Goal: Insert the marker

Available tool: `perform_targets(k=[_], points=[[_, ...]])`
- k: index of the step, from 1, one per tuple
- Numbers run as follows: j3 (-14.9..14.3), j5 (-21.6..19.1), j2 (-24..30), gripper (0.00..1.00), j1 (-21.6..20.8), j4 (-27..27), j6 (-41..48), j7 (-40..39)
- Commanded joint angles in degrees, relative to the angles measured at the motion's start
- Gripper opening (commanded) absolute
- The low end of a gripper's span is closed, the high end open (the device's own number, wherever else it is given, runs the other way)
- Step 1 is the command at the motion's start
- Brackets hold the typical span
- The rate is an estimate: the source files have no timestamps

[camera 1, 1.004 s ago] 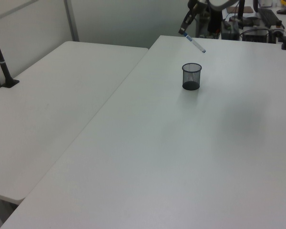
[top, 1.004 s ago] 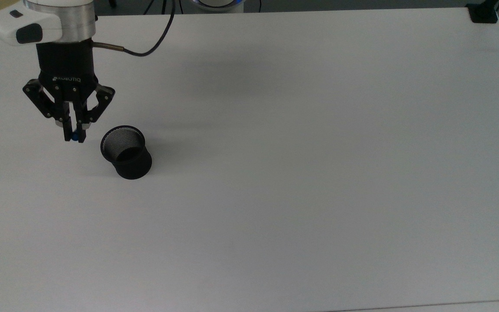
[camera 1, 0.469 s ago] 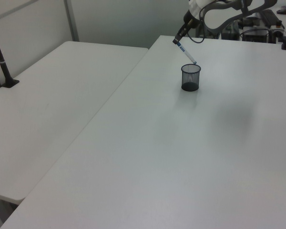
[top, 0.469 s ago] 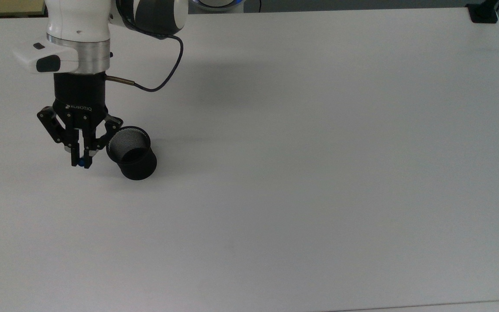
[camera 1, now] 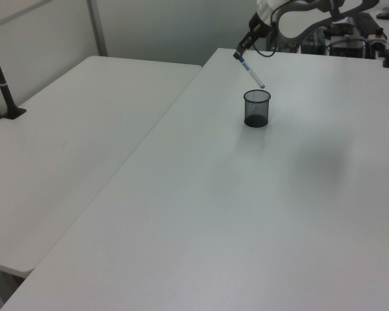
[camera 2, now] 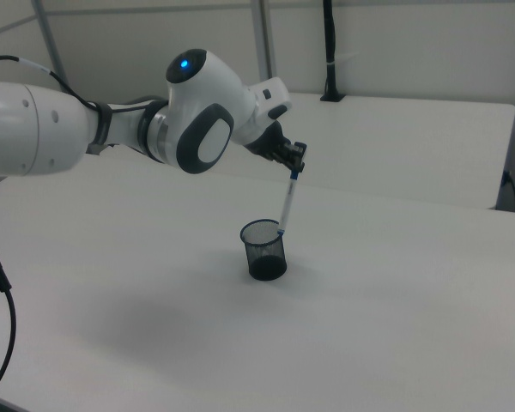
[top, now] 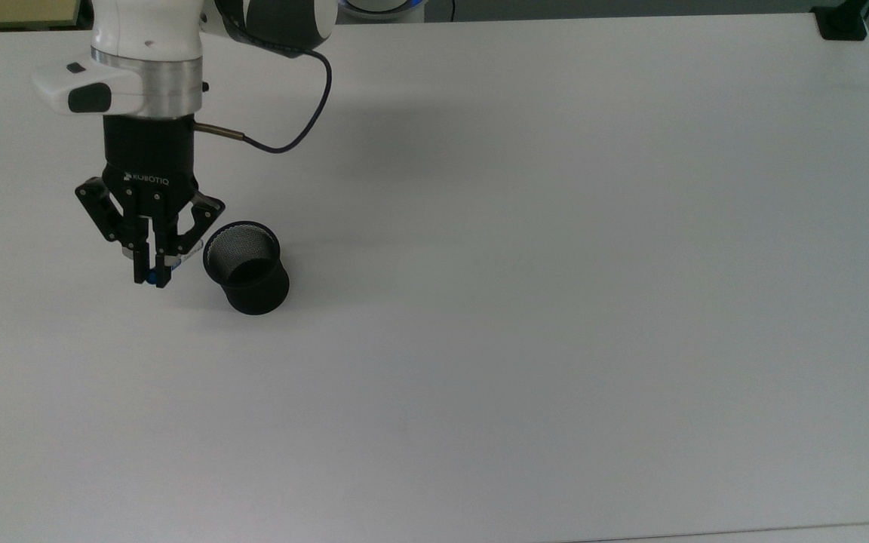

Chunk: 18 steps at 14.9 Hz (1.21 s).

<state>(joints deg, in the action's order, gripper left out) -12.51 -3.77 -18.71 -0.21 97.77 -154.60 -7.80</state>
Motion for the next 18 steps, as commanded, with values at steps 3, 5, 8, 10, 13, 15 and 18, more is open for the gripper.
perform_targets(k=[3,5,8,10,13,15,18], points=[[0.55,-1.15,4.13,0.03,-0.84,2.61,1.58,1.29],[3.01,-1.06,3.25,0.04,-0.84,2.69,1.5,3.13],[3.46,-1.06,2.89,0.06,-1.98,3.13,1.58,4.19],[3.46,-0.97,2.81,0.11,-1.99,3.13,1.58,5.08],[3.46,-0.89,2.81,0.24,-1.63,3.04,1.58,4.46],[3.46,-0.71,2.89,0.24,-1.55,3.13,1.58,4.37],[3.37,-0.45,2.89,0.24,-1.28,3.4,1.67,3.33]])
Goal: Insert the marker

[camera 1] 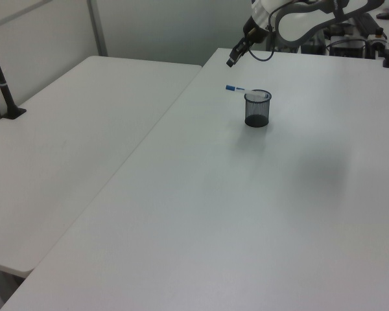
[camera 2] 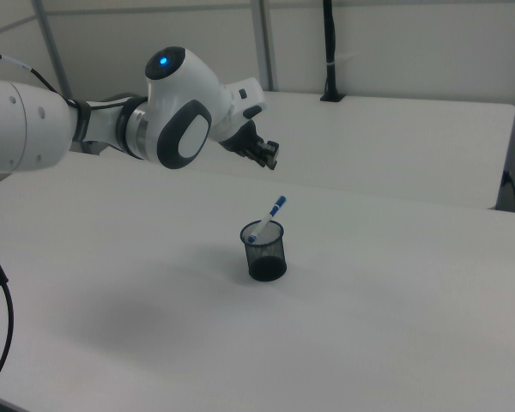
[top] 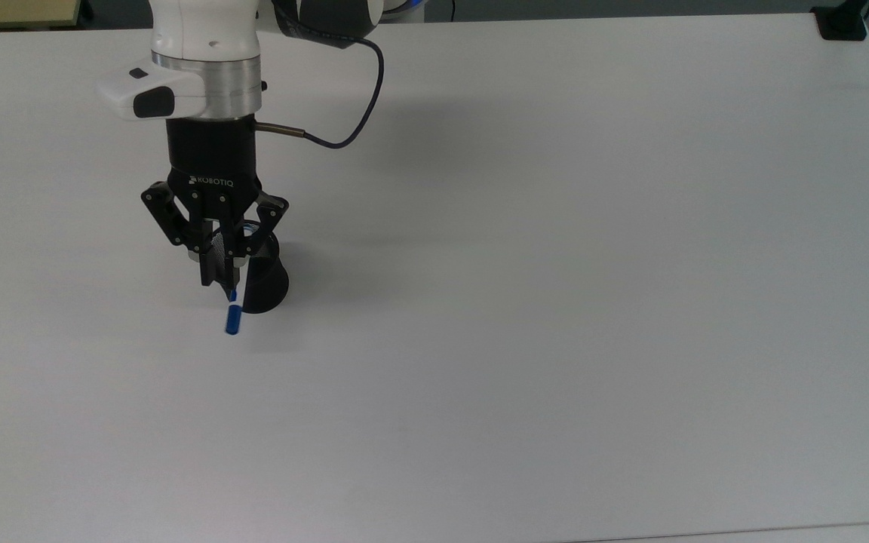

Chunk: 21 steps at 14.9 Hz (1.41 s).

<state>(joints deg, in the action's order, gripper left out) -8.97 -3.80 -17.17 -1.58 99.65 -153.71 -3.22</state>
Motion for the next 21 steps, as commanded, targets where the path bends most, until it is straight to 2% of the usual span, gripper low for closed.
perform_targets(k=[1,8,9,10,11,13,14,16,18,21], points=[[-0.35,-0.42,1.35,0.24,0.17,1.59,0.78,-1.53],[-0.53,-1.03,3.45,0.24,0.7,0.89,5.96,-1.27],[-0.53,-1.12,3.81,0.28,0.7,0.8,7.53,-1.18],[-0.53,-1.47,5.55,0.57,0.7,0.8,11.9,-1.18],[-0.53,-2.08,6.96,0.72,0.61,0.8,15.68,-1.18],[-0.18,-3.4,10.21,0.93,0.44,0.63,26.12,-1.09],[-0.09,-3.58,11.62,1.0,0.17,-0.68,32.1,-1.09],[-0.17,-3.32,12.94,1.0,-0.18,-4.27,45.1,-1.18],[-0.18,-1.66,14.87,1.0,-0.53,-5.35,53.57,-1.09],[0.17,7.82,16.38,1.0,-2.9,-5.52,60.78,3.02]])
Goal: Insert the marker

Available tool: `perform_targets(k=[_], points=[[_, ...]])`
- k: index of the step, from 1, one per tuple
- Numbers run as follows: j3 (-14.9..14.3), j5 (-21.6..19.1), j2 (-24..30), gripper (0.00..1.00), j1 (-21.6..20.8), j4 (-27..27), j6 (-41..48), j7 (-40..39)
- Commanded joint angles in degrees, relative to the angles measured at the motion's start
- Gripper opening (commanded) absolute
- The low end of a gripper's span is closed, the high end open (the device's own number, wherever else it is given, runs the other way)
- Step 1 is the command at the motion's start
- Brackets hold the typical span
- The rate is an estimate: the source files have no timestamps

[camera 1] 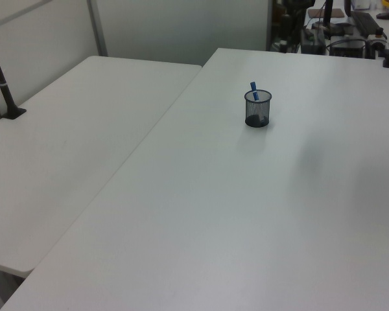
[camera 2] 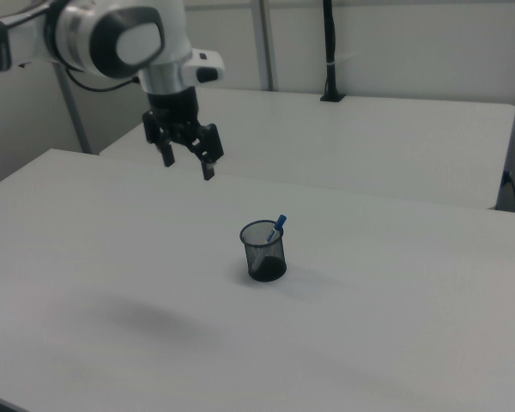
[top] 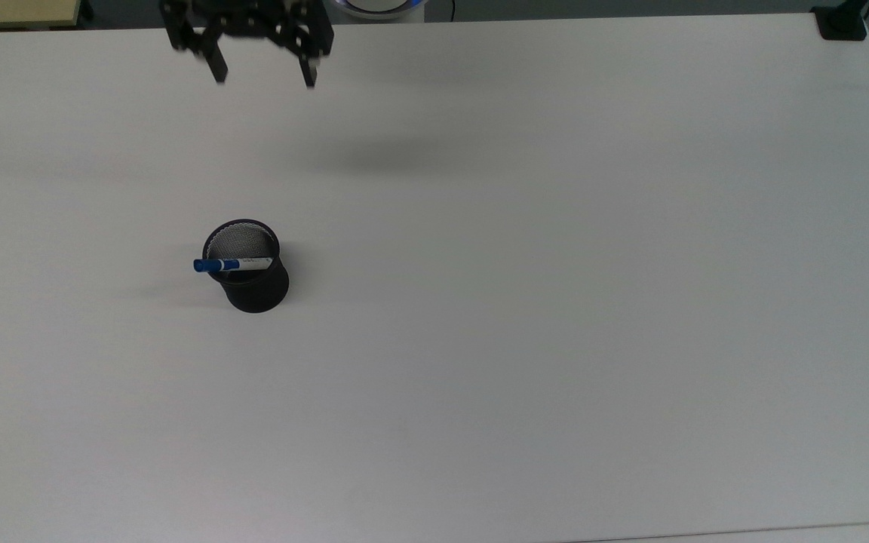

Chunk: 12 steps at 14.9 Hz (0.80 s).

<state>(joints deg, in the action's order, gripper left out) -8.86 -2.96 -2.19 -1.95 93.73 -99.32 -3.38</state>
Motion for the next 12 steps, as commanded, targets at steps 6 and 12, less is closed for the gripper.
perform_targets(k=[6,12], points=[[0.61,8.15,1.49,1.0,-2.09,0.06,7.3,8.74],[-0.63,5.16,-0.62,1.0,-2.01,-2.23,7.12,11.47]])
